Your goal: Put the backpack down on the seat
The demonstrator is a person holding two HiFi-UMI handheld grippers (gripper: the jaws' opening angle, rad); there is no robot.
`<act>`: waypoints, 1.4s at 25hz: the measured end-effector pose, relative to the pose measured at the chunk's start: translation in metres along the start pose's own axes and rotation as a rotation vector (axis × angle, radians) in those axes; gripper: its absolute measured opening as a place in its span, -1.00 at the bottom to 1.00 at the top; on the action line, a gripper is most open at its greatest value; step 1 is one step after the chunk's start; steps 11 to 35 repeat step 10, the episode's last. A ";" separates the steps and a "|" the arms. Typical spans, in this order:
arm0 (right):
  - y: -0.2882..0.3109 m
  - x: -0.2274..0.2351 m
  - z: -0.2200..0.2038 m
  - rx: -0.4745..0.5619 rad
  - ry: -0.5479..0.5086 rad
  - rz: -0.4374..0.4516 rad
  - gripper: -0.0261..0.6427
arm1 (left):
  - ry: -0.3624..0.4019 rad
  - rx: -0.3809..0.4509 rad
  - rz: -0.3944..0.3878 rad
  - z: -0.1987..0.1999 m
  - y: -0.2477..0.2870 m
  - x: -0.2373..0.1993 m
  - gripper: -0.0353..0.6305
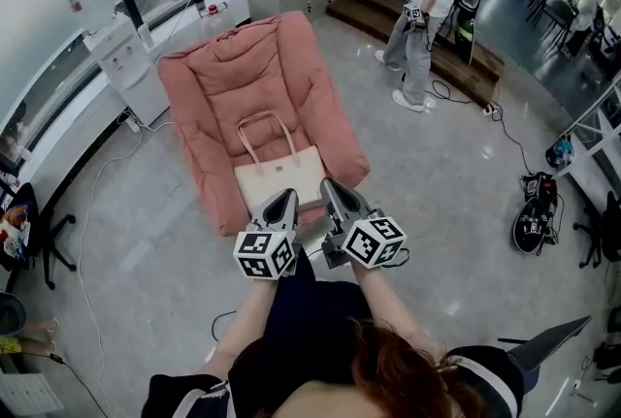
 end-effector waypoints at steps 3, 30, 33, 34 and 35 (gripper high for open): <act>0.002 -0.005 -0.001 -0.004 0.029 0.003 -0.83 | -0.008 0.008 0.003 0.005 -0.005 -0.003 -0.82; -0.011 0.004 0.013 0.039 0.000 -0.058 -0.83 | -0.019 -0.010 -0.002 0.004 -0.001 0.004 -0.82; -0.011 0.004 0.013 0.039 0.000 -0.058 -0.83 | -0.019 -0.010 -0.002 0.004 -0.001 0.004 -0.82; -0.011 0.004 0.013 0.039 0.000 -0.058 -0.83 | -0.019 -0.010 -0.002 0.004 -0.001 0.004 -0.82; -0.011 0.004 0.013 0.039 0.000 -0.058 -0.83 | -0.019 -0.010 -0.002 0.004 -0.001 0.004 -0.82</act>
Point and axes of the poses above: the fingertips, and each gripper's own axes: y forward along the fingers, x to its right, z out of its top, the point moved 5 cm from there along -y, backward along the fingers
